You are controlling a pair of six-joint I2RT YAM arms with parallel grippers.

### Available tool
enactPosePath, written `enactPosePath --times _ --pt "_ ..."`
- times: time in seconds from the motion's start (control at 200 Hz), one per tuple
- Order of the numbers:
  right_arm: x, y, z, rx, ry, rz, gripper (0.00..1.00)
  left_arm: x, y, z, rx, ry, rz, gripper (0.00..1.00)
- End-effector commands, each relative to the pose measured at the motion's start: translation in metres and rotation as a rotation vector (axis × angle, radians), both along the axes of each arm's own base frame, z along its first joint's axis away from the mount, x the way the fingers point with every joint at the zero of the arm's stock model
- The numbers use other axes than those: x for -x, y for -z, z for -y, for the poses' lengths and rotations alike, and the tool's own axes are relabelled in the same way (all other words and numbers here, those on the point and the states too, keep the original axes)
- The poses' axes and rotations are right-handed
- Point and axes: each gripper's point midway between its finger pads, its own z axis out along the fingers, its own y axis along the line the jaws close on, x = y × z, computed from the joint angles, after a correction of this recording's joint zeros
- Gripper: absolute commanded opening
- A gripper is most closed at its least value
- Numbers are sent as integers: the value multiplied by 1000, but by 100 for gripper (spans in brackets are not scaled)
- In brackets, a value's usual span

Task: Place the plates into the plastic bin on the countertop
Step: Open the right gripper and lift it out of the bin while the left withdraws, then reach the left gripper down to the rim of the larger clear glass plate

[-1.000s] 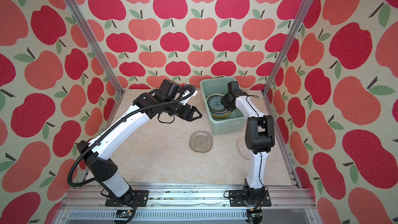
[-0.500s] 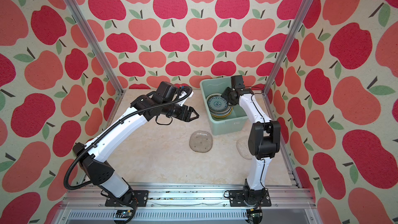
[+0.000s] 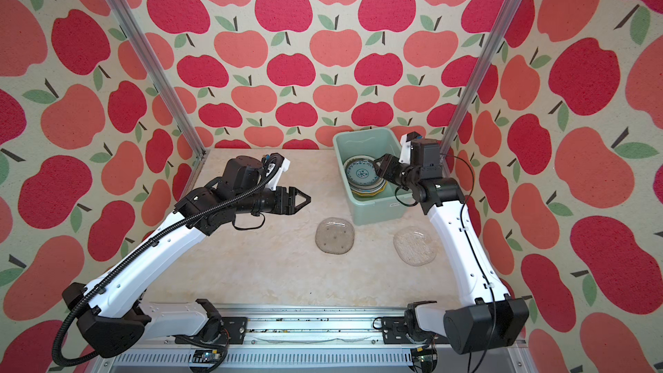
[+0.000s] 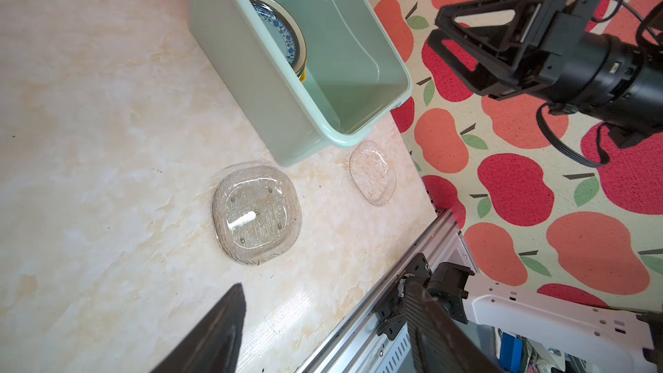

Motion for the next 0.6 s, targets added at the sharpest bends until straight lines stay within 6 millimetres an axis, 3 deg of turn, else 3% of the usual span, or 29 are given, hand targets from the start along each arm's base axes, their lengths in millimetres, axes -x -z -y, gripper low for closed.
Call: enactPosePath --times 0.0,0.125,0.34,0.475,0.595 --pt "33 17 8 15 -10 -78 57 -2 -3 -10 103 -120 -35 73" --pt "53 31 35 93 66 -145 57 7 8 -13 178 -169 -78 73" --pt "76 56 67 205 158 -294 57 24 22 9 186 -199 -109 72" --pt "80 56 71 211 174 -290 58 37 42 29 173 -292 -200 72" --pt "79 43 70 184 187 -251 58 53 57 68 203 -309 -286 71"
